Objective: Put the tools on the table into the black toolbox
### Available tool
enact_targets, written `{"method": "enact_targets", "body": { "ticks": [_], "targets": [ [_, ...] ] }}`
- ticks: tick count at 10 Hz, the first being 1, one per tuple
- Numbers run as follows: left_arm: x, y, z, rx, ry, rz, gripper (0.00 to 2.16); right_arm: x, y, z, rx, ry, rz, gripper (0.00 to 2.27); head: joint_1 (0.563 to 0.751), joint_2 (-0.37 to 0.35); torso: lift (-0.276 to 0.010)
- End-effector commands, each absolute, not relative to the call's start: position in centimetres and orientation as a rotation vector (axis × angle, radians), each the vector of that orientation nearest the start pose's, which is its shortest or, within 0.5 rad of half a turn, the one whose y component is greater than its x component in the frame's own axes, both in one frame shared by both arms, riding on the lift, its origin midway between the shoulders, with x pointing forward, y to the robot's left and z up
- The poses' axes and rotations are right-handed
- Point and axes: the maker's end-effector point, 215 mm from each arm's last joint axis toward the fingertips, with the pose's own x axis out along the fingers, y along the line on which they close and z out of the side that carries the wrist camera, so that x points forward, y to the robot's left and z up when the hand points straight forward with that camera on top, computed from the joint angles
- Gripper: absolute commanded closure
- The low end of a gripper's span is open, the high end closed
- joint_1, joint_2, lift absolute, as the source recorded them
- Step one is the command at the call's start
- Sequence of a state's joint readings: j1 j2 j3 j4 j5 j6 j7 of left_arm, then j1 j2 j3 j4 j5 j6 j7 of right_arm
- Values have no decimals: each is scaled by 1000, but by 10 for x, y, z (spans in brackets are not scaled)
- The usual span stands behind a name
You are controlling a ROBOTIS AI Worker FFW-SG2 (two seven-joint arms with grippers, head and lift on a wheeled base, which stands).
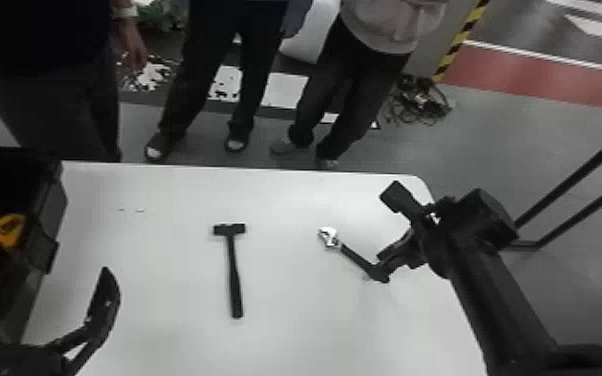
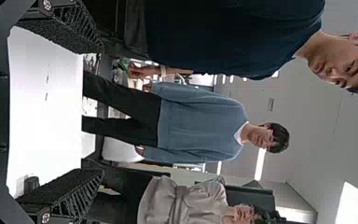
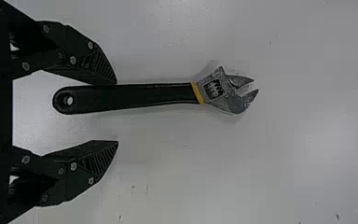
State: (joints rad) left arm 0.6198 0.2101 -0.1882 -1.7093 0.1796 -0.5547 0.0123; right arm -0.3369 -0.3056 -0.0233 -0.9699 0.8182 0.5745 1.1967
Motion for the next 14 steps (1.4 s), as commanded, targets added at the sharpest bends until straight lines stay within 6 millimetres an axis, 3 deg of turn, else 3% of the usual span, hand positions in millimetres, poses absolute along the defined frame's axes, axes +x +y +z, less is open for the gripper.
{"method": "enact_targets", "body": {
  "ticks": [1, 3, 6, 11, 14],
  "targets": [
    [356, 184, -409, -103, -36, -174, 83, 450, -384, -600, -409, 1291, 655, 1393, 695, -275, -39],
    [356, 184, -410, -104, -31, -173, 83, 450, -381, -601, -425, 1284, 675, 1929, 695, -276, -39],
    [356, 185, -410, -103, -31, -172, 83, 452, -375, -602, -447, 1260, 701, 2243, 695, -267, -39],
    [356, 188, -407, -98, -37, -169, 83, 456, -370, -579, -358, 1155, 641, 2243, 695, -253, -39],
    [358, 186, -403, -99, -46, -173, 83, 459, -368, -551, -338, 1090, 597, 2243, 695, -251, -39]
  ]
}}
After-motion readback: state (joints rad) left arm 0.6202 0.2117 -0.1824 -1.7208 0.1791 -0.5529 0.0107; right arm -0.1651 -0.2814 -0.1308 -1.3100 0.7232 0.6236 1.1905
